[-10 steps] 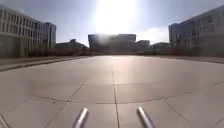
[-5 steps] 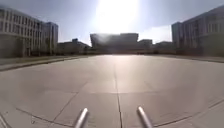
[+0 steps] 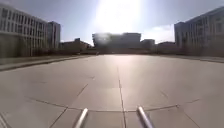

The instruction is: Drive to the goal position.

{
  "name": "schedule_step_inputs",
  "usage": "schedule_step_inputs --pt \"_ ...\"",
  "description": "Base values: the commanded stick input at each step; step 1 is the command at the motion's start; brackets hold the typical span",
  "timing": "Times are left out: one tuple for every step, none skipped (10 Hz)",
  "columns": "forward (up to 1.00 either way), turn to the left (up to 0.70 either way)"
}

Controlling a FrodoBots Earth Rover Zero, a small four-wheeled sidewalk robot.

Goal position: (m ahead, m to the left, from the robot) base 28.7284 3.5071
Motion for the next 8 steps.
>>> schedule_step_inputs --pt "1.00 -0.02" --pt "1.00 -0.02" --pt "1.00 -0.02" --pt "1.00 -0.02" --pt "1.00 -0.02" --pt "1.00 -0.02" --pt "1.00 -0.02" --pt "1.00 -0.02"
